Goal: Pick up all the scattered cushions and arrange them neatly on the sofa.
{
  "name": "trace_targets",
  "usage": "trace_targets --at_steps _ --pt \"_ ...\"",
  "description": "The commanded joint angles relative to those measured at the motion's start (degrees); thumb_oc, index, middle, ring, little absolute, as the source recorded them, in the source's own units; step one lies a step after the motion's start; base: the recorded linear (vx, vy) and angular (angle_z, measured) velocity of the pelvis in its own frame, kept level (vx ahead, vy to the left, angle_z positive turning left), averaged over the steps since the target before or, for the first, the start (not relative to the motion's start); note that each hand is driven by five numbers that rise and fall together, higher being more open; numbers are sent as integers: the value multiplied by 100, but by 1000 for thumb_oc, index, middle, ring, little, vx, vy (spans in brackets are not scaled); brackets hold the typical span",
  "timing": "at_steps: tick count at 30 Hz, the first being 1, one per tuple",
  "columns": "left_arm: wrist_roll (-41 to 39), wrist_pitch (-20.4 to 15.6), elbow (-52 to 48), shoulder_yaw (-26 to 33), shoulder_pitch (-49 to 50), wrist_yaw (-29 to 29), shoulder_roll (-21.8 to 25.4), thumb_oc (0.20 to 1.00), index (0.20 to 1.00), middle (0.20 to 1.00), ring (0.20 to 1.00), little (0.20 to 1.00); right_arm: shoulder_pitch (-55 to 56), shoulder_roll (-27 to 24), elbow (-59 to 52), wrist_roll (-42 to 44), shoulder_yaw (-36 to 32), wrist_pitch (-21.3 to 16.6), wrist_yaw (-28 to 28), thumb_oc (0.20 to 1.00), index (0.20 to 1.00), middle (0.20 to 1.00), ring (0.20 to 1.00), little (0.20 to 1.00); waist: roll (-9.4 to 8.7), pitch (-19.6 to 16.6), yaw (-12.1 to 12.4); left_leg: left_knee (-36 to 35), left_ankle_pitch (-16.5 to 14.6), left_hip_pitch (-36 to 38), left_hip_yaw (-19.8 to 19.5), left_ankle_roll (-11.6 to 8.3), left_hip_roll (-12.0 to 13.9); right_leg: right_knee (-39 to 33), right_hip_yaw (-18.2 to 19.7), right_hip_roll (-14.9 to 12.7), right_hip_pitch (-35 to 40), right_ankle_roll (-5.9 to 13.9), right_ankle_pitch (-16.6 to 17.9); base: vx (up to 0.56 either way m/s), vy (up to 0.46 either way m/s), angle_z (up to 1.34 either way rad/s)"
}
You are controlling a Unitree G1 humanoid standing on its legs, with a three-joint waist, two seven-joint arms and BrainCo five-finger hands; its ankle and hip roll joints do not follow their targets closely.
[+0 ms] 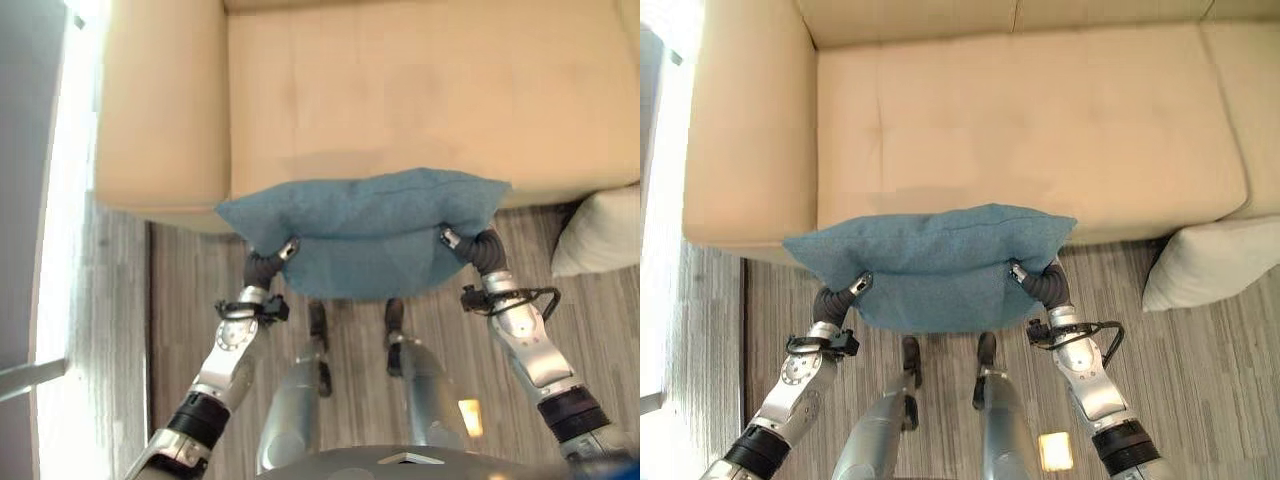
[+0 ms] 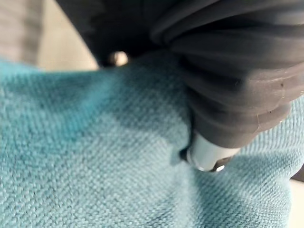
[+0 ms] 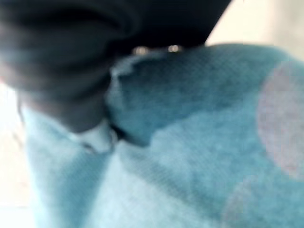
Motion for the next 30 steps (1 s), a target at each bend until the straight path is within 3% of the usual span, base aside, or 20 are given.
trace_targets --at_steps 1,8,13,15,17,19,21,24,28,30 --pt "-110 -306 -368 -204 -720 -471 -48 200 200 200 200 200 -279 -178 -484 -96 -71 -335 175 200 200 200 200 200 -51 48 -73 157 86 345 71 -426 244 -791 81 -68 685 515 641 115 15 -3" --pt "82 -71 -314 -115 -1 -685 54 200 200 200 200 200 372 -2 -162 -32 -219 -139 408 200 200 200 200 200 -117 -515 -112 -73 -339 1692 335 -216 159 -1259 333 -28 1944 657 618 189 58 -19" --pt "232 9 -330 -22 211 -628 14 200 200 200 200 200 448 74 -27 -74 -254 -82 413 200 200 200 200 200 -126 -661 -32 -108 -561 2066 384 -93 -9 -1417 473 -103 2280 780 699 117 117 -21" --pt "300 30 -337 -38 244 -619 16 200 200 200 200 200 409 110 34 -148 -211 -45 402 200 200 200 200 200 -107 -674 28 -202 -625 2203 391 35 -142 -1204 519 -171 2246 937 756 54 228 -25" --pt "355 37 -334 -32 221 -550 35 200 200 200 200 200 286 191 73 -260 -115 -29 348 200 200 200 200 200 -95 -613 75 -301 -667 2302 367 192 -280 -507 619 -218 1936 1143 1014 5 209 -39" --pt "344 38 -329 -30 200 -550 48 200 200 200 200 200 236 201 84 -301 -75 -28 338 200 200 200 200 200 -82 -589 90 -294 -695 2324 393 231 -281 -265 620 -206 1813 1152 992 18 100 -24" --pt "365 30 -311 15 209 -550 33 200 200 200 200 200 176 277 100 -328 38 -23 373 200 200 200 200 200 -61 -574 202 -288 -857 2524 511 279 -304 -139 101 -380 1653 1066 921 87 91 -27" --pt "324 50 -270 85 257 -608 39 200 200 200 200 200 150 237 125 -349 126 -7 452 200 200 200 200 200 -87 -589 220 -346 -898 2656 589 239 -285 -464 -179 -332 1638 990 900 114 -39 -47" --pt "231 104 -158 75 279 -643 -87 200 200 200 200 200 255 68 18 -343 186 24 557 200 200 200 200 200 -140 -581 58 36 -915 2672 406 96 -184 -819 227 168 1773 764 661 164 -144 -6" --pt "214 94 -122 27 235 -684 -149 200 200 200 200 200 276 36 37 -322 166 12 531 200 200 200 200 200 -168 -635 67 465 -688 2508 343 -135 -44 -977 235 299 2009 618 566 127 -216 31"
